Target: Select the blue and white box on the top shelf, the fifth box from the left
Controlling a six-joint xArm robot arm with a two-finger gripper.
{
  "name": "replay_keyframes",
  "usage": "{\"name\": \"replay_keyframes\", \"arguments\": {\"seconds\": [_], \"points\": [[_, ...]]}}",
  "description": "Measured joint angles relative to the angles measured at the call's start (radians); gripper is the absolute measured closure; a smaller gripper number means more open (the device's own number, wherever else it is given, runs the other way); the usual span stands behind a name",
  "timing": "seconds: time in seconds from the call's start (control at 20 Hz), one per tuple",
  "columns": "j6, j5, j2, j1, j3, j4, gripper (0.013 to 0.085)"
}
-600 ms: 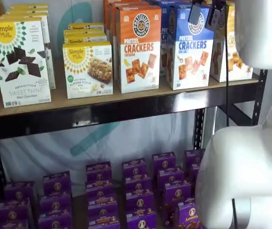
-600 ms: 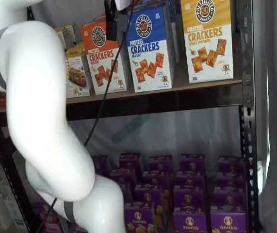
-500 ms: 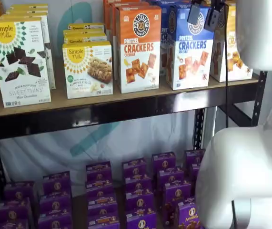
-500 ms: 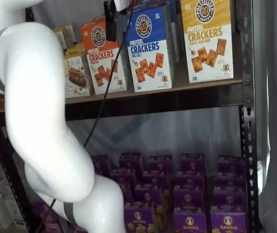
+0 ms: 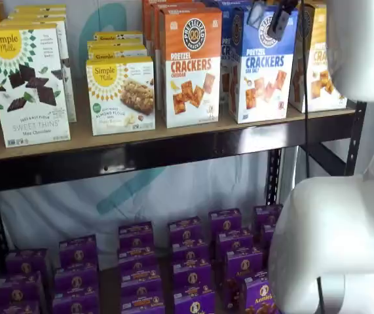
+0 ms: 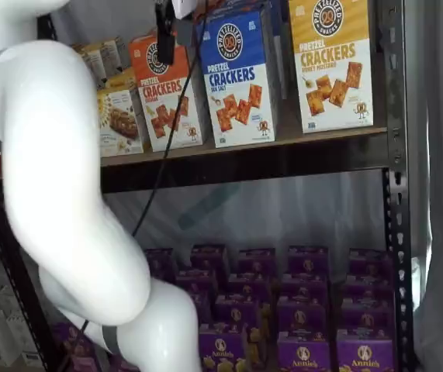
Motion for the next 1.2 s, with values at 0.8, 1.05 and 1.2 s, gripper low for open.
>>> {"name": "replay_keyframes", "arguments": {"seconds": [0.8,1.05,1.2], "points": [[-0.01,-0.433,-0.049,-0.013,0.081,0.068,0.013],[-0.039,-0.396,0.059,0.01,-0.017,-0.034,0.013],[-0.054,-0.367,0.115,0.009,-0.064,-0.064,0.013]]}}
